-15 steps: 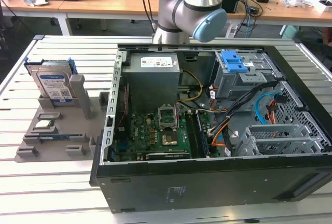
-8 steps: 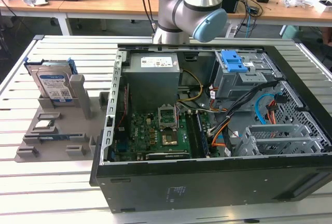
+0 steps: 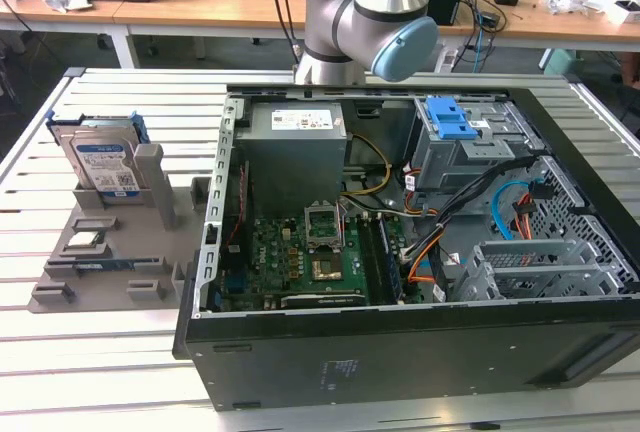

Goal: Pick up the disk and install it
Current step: 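Pick up the disk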

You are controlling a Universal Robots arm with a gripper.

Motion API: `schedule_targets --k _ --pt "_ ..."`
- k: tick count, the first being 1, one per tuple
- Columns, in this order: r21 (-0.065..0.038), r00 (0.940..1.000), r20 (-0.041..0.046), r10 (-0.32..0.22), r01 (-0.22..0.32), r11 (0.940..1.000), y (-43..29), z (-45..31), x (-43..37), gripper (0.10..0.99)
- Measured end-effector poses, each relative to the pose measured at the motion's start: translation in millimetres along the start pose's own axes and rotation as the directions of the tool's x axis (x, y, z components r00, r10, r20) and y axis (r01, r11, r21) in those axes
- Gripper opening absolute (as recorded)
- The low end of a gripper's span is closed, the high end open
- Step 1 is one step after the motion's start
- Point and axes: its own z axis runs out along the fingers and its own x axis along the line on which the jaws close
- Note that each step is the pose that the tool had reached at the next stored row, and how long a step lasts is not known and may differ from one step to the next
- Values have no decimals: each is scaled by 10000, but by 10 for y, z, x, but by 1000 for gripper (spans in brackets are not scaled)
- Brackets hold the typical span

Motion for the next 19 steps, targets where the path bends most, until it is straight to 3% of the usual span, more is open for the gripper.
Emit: schedule_targets --k 9,16,19 --pt "-22 9963 -37 -856 855 9963 0 0 0 106" --pt "-41 9880 -66 -1541 1541 9880 0 0 0 106" --pt "-52 9813 -82 -1923 1922 9813 0 0 0 106"
